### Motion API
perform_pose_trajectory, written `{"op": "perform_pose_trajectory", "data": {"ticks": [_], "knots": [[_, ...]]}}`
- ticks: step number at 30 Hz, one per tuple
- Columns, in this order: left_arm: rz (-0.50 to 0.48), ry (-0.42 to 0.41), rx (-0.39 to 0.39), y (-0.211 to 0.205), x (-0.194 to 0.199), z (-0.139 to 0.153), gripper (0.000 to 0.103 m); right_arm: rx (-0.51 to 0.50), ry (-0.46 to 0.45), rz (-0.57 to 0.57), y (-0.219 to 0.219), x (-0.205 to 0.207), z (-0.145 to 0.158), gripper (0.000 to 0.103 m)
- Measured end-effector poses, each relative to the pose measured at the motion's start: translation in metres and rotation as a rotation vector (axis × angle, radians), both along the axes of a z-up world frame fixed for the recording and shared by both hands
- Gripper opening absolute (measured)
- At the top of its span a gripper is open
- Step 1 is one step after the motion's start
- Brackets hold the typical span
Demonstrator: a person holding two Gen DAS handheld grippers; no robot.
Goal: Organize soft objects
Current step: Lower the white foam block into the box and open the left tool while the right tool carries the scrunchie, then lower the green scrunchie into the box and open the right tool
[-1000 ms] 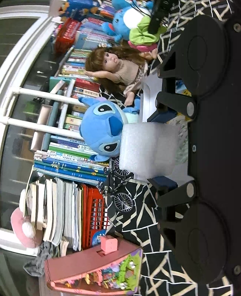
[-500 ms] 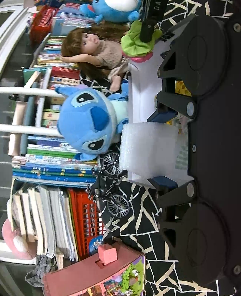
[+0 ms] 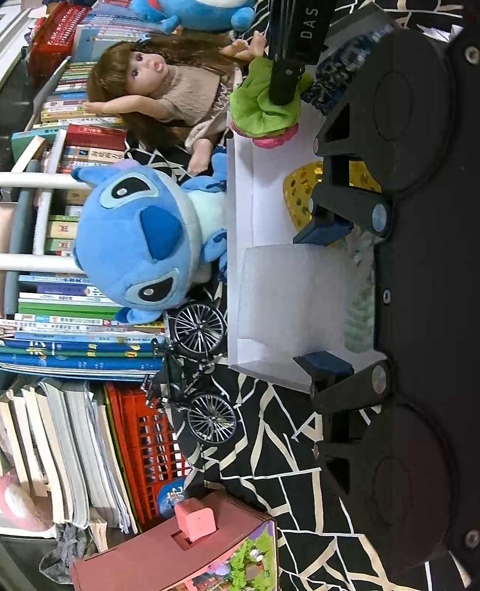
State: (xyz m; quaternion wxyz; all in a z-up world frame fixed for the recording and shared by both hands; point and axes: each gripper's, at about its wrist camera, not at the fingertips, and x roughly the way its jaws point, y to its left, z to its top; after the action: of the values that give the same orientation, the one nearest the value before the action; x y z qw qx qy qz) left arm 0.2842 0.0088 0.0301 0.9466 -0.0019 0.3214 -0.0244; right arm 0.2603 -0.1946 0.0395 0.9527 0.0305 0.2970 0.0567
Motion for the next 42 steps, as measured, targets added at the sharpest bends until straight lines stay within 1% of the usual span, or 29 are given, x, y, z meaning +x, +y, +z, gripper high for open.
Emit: {"op": "perform_pose_trajectory", "data": {"ticks": [4,18,21,23,24,25,26,28,32,36,38,42], "knots": [[0.003,0.024,0.004,0.0,0.003,-0.007,0.056,0.009,0.022,-0.002,-0.001,0.004,-0.006,0.038],[0.003,0.027,0.005,0.001,0.004,-0.01,0.057,0.04,0.06,-0.005,-0.004,0.008,-0.015,0.04],[0.001,0.021,0.011,0.0,0.003,-0.01,0.057,0.05,0.056,-0.006,-0.004,0.007,-0.014,0.045],[-0.004,0.008,0.023,-0.002,0.0,-0.008,0.06,0.063,0.054,-0.005,-0.005,0.007,-0.013,0.048],[-0.009,0.002,0.031,-0.003,-0.002,-0.006,0.063,0.067,0.052,-0.007,-0.005,0.006,-0.013,0.052],[-0.013,-0.004,0.037,-0.004,-0.003,-0.005,0.066,0.074,0.048,-0.007,-0.006,0.005,-0.012,0.062],[-0.016,-0.012,0.043,-0.005,-0.005,-0.003,0.068,0.083,0.042,-0.005,-0.007,0.004,-0.011,0.064],[-0.014,-0.022,0.048,-0.006,-0.008,0.001,0.075,0.096,0.032,-0.004,-0.007,0.001,-0.008,0.066],[-0.012,-0.039,0.032,-0.005,-0.015,0.011,0.082,0.106,0.007,0.006,-0.009,-0.006,0.0,0.074],[-0.028,-0.066,0.024,-0.004,-0.027,0.021,0.091,0.111,-0.029,0.021,-0.01,-0.016,0.009,0.08],[-0.036,-0.078,0.021,-0.005,-0.034,0.025,0.092,0.115,-0.045,0.03,-0.011,-0.023,0.014,0.084],[-0.061,-0.089,0.0,-0.004,-0.049,0.031,0.093,0.123,-0.067,0.044,-0.012,-0.037,0.021,0.087]]}}
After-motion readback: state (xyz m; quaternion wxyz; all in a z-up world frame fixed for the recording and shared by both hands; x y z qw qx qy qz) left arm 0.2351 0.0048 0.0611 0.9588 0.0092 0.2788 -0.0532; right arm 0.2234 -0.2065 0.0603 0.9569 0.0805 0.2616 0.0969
